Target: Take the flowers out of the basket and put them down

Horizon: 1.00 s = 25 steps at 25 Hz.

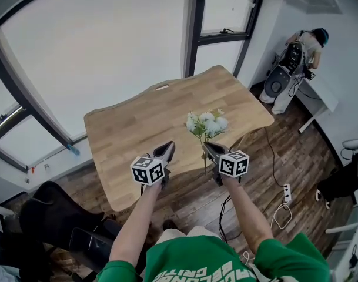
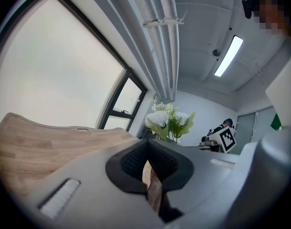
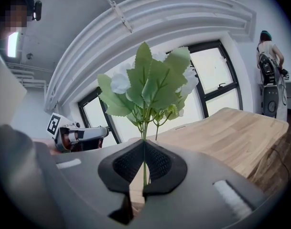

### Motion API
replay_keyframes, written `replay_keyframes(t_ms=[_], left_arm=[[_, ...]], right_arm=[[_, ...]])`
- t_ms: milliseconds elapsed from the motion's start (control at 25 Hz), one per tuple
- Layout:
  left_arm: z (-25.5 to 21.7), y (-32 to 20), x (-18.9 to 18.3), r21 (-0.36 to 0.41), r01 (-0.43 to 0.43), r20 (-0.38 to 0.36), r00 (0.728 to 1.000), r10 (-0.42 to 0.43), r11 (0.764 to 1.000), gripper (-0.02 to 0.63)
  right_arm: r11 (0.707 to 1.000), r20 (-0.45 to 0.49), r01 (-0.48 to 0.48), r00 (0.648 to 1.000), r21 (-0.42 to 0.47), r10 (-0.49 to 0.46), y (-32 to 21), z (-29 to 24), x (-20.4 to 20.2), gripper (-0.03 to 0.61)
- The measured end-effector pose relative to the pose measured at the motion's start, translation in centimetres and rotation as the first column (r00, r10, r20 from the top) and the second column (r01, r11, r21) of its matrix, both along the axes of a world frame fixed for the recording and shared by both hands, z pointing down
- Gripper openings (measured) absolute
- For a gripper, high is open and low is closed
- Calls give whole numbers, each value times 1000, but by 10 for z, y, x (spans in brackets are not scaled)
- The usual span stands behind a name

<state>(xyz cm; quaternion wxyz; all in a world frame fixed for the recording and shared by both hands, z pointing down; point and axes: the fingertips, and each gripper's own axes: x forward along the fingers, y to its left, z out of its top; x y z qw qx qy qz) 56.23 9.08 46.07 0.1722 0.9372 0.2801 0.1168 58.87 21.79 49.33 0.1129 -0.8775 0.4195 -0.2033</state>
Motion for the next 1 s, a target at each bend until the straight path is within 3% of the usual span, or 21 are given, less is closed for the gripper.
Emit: replay_keyframes(t_ms=[400, 1000], left_arm=[[15, -3, 45, -37, -7, 40, 999, 8, 999, 20], [15, 3, 194, -7, 48, 56, 997, -47, 999, 20]], right_arm=[[1000, 27, -27, 999, 8, 26, 3, 10, 44, 8], [999, 54, 48, 997, 8, -48, 12, 32, 190, 8]])
